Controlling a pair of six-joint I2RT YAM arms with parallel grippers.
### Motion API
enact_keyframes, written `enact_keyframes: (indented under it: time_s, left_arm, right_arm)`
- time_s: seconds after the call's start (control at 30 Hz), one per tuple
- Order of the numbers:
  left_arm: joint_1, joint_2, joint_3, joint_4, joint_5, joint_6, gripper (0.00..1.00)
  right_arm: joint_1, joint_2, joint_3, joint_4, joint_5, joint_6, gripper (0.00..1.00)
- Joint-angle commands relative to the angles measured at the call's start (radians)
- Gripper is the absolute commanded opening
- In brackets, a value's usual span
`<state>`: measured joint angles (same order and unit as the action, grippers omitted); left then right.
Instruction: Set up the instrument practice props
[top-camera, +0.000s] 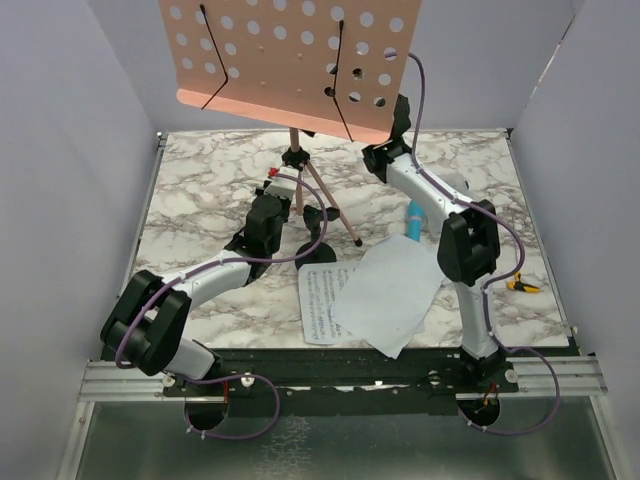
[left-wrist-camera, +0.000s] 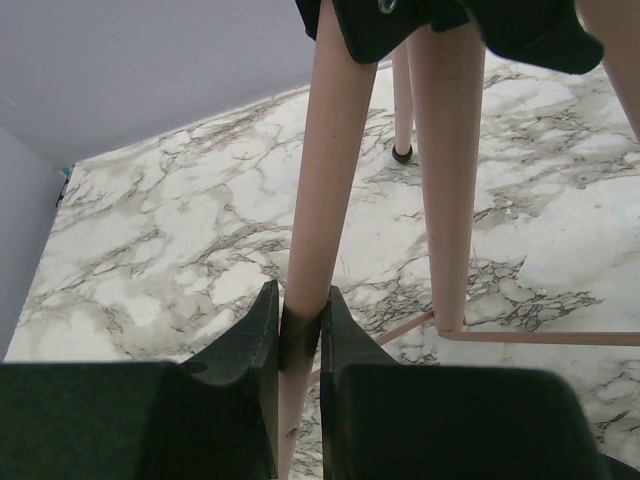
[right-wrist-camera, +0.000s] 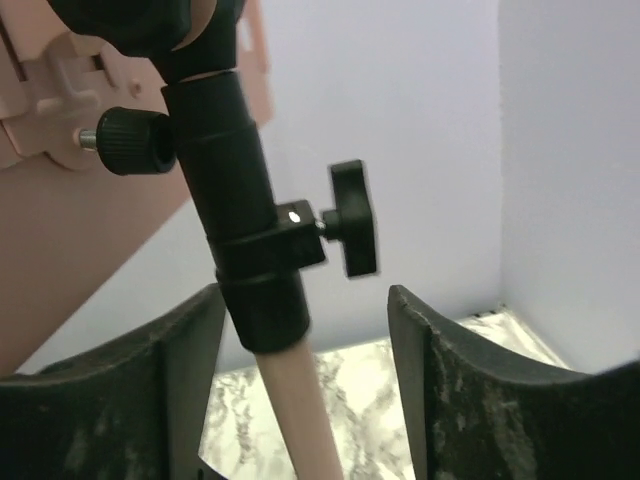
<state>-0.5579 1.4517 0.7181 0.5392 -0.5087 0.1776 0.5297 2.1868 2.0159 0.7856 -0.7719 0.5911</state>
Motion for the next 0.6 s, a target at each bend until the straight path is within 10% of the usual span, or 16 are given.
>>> enact_keyframes:
  time_s: [0.0, 0.57]
  left_arm:
    - [0.024, 0.088, -0.090, -0.362, -0.071, -0.121, 0.00]
    - [0.024, 0.030, -0.111, -0.371, -0.025, -0.144, 0.00]
  right_arm:
    - [-0.036, -0.086, -0.067, 0.058, -0.013, -0.007, 0.73]
    - [-0.051, -0.277, -0.438, -0.011, 0.112, -0.132, 0.99]
